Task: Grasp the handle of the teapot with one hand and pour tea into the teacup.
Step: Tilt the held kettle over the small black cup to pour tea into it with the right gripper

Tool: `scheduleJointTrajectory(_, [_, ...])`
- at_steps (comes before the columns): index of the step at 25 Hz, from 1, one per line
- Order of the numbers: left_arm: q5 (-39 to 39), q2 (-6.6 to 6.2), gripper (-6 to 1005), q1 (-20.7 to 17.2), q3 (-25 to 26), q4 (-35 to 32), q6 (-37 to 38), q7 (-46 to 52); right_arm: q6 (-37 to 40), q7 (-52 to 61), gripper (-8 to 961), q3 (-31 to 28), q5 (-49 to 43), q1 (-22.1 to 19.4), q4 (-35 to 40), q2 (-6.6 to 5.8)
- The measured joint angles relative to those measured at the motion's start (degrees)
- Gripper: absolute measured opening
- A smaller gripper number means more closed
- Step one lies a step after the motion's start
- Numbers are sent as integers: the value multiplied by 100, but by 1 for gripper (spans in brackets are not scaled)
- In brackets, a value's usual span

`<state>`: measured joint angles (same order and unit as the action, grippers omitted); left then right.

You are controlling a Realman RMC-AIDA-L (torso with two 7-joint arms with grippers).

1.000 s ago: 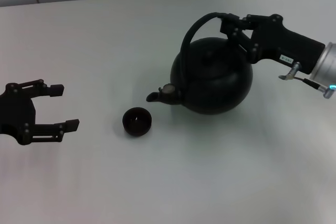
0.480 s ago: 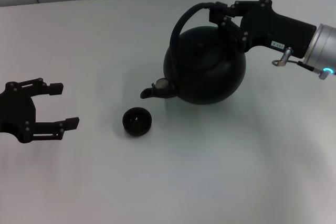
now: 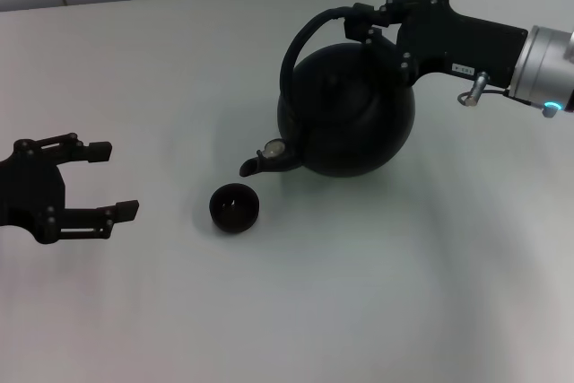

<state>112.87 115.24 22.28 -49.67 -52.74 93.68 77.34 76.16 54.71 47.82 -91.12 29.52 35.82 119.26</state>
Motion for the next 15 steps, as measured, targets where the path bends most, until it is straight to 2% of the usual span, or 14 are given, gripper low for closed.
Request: scheduleJointTrajectory(15, [201, 43, 870, 109, 35, 0, -116, 0, -118, 64, 132, 217, -137, 69, 328, -8])
